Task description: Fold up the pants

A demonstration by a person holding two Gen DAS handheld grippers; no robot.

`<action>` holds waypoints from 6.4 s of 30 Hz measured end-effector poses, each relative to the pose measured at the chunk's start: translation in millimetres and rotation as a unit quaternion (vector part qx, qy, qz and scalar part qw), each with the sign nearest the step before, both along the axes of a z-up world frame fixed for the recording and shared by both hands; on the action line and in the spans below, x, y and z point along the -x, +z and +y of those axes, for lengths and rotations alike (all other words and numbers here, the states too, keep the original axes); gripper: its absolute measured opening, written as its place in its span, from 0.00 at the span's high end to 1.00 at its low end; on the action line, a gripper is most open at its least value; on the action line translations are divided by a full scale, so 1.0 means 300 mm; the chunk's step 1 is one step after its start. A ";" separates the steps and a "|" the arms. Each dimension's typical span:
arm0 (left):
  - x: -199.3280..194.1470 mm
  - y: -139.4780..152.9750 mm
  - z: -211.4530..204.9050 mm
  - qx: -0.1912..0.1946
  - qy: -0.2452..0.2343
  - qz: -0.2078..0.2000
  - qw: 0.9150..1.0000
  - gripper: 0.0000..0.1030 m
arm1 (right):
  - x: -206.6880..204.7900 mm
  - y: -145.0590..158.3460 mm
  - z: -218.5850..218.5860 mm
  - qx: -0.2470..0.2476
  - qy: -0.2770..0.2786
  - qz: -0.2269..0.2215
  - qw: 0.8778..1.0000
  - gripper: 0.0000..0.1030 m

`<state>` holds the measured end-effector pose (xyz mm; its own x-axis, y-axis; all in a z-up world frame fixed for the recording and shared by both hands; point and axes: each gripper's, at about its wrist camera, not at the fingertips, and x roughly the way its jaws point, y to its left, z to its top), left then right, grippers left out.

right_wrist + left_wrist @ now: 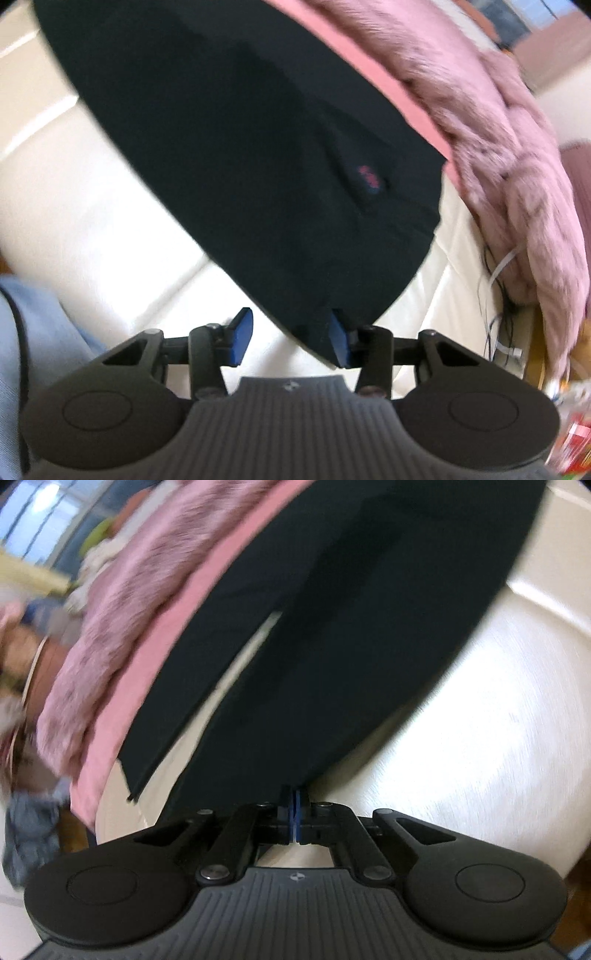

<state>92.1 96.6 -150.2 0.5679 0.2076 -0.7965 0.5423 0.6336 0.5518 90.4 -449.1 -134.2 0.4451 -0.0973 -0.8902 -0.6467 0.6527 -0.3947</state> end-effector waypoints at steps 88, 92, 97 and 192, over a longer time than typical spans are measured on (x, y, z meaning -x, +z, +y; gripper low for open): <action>-0.940 -0.014 0.021 0.063 0.217 -0.115 0.967 0.64 | -1.069 -0.133 0.100 -0.035 -0.203 -0.162 0.965 0.53; -0.854 0.085 -0.006 0.094 0.202 -0.130 0.966 0.60 | -0.949 -0.008 0.041 -0.096 -0.239 -0.213 0.942 0.33; -0.704 0.144 -0.114 0.187 0.168 -0.098 0.963 0.63 | -0.695 0.088 -0.127 -0.241 -0.371 -0.221 0.869 0.33; -0.814 0.190 0.590 0.280 0.345 -0.037 0.895 0.98 | -0.345 -0.043 0.420 -0.223 -0.338 -0.155 0.901 0.56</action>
